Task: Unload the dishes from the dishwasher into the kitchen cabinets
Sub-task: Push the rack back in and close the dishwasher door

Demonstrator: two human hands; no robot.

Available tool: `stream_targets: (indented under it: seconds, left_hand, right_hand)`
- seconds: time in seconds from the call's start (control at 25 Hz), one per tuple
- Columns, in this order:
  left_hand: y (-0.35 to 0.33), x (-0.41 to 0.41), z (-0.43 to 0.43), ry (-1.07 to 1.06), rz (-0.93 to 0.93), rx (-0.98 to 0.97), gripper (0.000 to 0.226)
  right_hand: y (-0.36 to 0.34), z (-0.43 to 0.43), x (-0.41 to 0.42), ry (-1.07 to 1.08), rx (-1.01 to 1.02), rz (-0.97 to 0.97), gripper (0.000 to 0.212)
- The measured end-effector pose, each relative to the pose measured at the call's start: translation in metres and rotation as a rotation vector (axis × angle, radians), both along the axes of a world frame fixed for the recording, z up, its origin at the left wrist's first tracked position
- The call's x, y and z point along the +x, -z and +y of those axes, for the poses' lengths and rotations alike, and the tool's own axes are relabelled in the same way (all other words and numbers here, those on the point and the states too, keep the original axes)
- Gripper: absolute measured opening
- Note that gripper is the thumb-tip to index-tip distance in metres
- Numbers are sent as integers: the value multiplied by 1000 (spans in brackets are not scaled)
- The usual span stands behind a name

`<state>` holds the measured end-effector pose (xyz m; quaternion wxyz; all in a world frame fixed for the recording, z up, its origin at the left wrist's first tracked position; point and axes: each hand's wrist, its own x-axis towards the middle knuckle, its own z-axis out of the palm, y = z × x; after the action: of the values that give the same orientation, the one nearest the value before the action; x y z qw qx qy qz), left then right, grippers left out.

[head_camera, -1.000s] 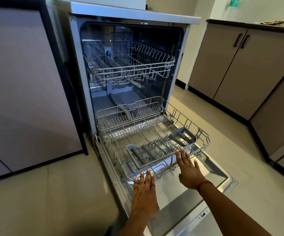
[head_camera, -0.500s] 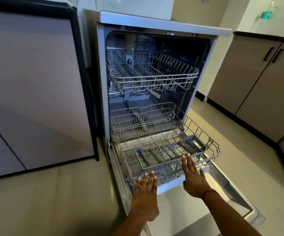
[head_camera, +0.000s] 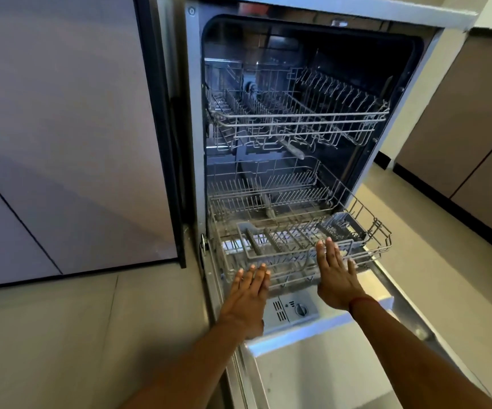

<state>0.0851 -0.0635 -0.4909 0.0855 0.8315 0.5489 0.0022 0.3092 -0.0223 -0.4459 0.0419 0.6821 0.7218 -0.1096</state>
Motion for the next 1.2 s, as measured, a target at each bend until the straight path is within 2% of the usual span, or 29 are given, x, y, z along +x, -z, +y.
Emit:
stream_targets:
  seconds: [0.48, 0.72, 1.2]
  left_hand:
    - [9, -35, 93, 34, 99, 85, 108]
    - [9, -50, 134, 54, 106, 69, 102]
    - [9, -64, 182, 77, 234, 99, 108]
  right_hand:
    - [-8, 92, -17, -81, -10, -31, 99]
    - [-2, 129, -32, -56, 3, 32, 97]
    - [3, 181, -35, -99, 17, -7, 97]
